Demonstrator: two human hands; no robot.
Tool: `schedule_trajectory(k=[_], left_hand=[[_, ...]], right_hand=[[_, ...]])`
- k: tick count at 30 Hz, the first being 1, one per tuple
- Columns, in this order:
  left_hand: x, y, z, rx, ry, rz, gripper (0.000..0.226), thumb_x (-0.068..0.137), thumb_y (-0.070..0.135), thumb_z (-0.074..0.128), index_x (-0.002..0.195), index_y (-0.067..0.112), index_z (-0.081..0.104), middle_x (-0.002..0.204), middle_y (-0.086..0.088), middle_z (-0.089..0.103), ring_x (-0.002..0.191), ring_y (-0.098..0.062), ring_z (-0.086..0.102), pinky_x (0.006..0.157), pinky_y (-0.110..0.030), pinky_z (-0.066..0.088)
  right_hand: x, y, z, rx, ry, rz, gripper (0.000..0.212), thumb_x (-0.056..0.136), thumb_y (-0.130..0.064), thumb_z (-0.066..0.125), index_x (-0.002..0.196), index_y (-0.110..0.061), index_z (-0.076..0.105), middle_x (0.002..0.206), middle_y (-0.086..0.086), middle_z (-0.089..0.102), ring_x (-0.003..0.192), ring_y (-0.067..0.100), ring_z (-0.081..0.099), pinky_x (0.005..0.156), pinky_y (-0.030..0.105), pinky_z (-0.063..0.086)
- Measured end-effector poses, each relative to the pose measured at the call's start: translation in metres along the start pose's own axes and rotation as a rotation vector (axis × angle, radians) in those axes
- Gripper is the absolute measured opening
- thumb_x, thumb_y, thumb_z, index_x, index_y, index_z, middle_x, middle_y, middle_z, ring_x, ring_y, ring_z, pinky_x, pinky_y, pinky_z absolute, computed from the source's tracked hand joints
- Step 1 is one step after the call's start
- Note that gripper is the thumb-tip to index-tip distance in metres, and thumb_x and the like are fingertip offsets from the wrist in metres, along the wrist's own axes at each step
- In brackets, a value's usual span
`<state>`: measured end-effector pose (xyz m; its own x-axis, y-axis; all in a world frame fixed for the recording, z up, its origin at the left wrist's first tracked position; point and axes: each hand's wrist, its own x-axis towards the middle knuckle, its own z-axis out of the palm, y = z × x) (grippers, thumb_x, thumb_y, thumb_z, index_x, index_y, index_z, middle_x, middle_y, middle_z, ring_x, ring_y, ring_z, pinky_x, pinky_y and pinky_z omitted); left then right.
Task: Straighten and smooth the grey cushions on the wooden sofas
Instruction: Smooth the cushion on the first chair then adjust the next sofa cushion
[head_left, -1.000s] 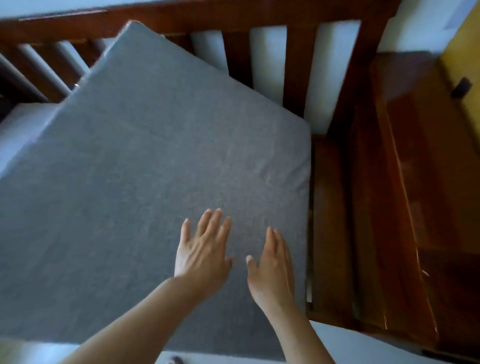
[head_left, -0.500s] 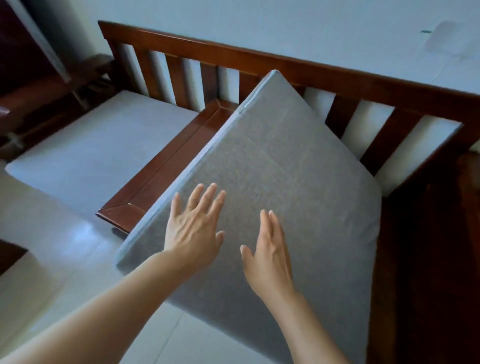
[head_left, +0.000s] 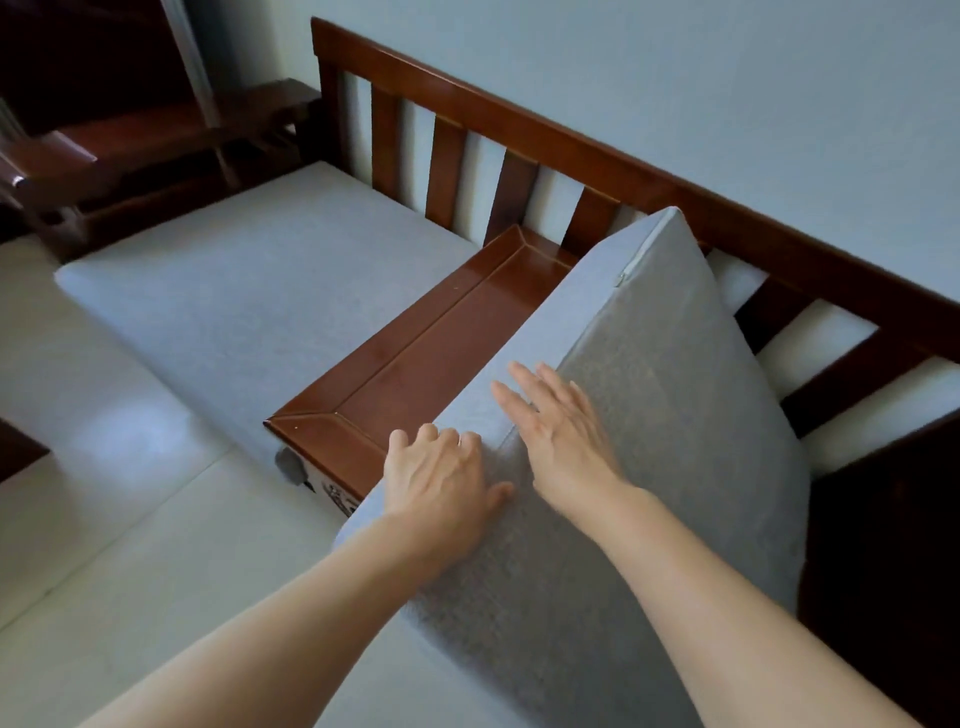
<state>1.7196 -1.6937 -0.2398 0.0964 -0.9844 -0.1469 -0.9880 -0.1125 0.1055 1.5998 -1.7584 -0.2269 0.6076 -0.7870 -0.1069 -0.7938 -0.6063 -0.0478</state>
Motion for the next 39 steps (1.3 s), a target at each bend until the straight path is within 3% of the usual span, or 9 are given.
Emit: schedule_trajectory(k=[6,9,11,15,21,24,26,31,39], left_hand=[[0.006,0.010,0.002,-0.048,-0.089,-0.139,0.053,0.089,0.062,0.046,0.114,0.015,0.044,0.111,-0.003,0.056,0.104,-0.023,0.058,0.067,-0.029,0.033],[0.005,0.014,0.000,-0.025,-0.133,-0.204,0.051,0.090,0.059,0.048,0.113,0.013,0.046,0.111,-0.003,0.058,0.106,-0.023,0.058,0.069,-0.028,0.034],[0.001,0.017,0.000,-0.009,-0.136,-0.220,0.048,0.091,0.055,0.049,0.115,0.013,0.046,0.113,-0.004,0.055,0.108,-0.023,0.057,0.070,-0.028,0.034],[0.001,0.015,0.001,-0.030,-0.175,-0.217,0.038,0.096,0.044,0.049,0.116,0.012,0.046,0.115,-0.007,0.055,0.108,-0.026,0.056,0.072,-0.030,0.035],[0.009,0.009,-0.001,-0.015,-0.191,-0.116,0.021,0.101,0.027,0.043,0.111,0.012,0.054,0.113,-0.006,0.060,0.106,-0.026,0.059,0.071,-0.028,0.035],[0.010,0.006,0.001,0.003,-0.173,-0.080,0.015,0.100,0.017,0.043,0.107,0.014,0.057,0.109,-0.005,0.061,0.103,-0.025,0.060,0.069,-0.028,0.036],[0.011,0.005,0.000,-0.011,-0.172,-0.083,0.013,0.100,0.017,0.044,0.102,0.015,0.056,0.106,-0.005,0.061,0.100,-0.026,0.060,0.068,-0.029,0.036],[0.010,0.007,-0.002,-0.048,-0.175,-0.173,0.010,0.099,0.027,0.048,0.098,0.016,0.048,0.105,-0.003,0.060,0.099,-0.025,0.060,0.067,-0.030,0.036],[0.011,0.037,-0.011,0.037,-0.203,-0.362,0.021,0.093,0.004,0.047,0.112,0.010,0.054,0.113,-0.005,0.060,0.107,-0.023,0.059,0.070,-0.026,0.036]], right_hand=[[0.006,0.020,0.000,0.000,-0.104,-0.194,0.055,0.093,0.002,0.037,0.146,-0.014,0.029,0.156,0.001,0.021,0.145,0.017,0.009,0.115,0.029,-0.002],[0.013,0.030,0.008,0.045,-0.050,-0.354,0.046,0.086,-0.004,0.030,0.124,-0.002,0.054,0.134,0.016,0.049,0.130,0.032,0.039,0.110,0.041,0.022],[0.019,0.033,0.013,0.062,-0.085,-0.424,0.033,0.079,0.001,0.045,0.107,0.000,0.062,0.111,0.017,0.059,0.109,0.036,0.052,0.098,0.044,0.038],[0.028,0.035,0.016,0.063,-0.093,-0.518,0.035,0.070,0.009,0.066,0.102,-0.004,0.060,0.104,0.011,0.056,0.099,0.031,0.050,0.089,0.042,0.040],[0.040,0.028,0.015,0.022,-0.073,-0.569,0.024,0.074,0.012,0.054,0.090,-0.006,0.053,0.096,0.009,0.051,0.088,0.025,0.041,0.072,0.033,0.032],[0.042,0.025,0.014,0.001,-0.095,-0.588,0.024,0.079,0.012,0.050,0.091,-0.009,0.049,0.098,0.007,0.046,0.088,0.018,0.030,0.070,0.028,0.020],[0.043,0.025,0.012,0.008,-0.122,-0.580,0.027,0.079,0.013,0.050,0.088,-0.012,0.044,0.098,0.006,0.045,0.087,0.018,0.028,0.070,0.029,0.023],[0.045,0.028,0.012,0.018,-0.155,-0.580,0.035,0.075,0.014,0.055,0.085,-0.016,0.040,0.095,0.004,0.044,0.087,0.019,0.033,0.071,0.038,0.039],[0.054,0.030,0.001,-0.078,-0.208,-0.740,0.032,0.082,0.012,0.046,0.088,-0.016,0.032,0.098,0.009,0.043,0.087,0.018,0.026,0.068,0.030,0.022]])
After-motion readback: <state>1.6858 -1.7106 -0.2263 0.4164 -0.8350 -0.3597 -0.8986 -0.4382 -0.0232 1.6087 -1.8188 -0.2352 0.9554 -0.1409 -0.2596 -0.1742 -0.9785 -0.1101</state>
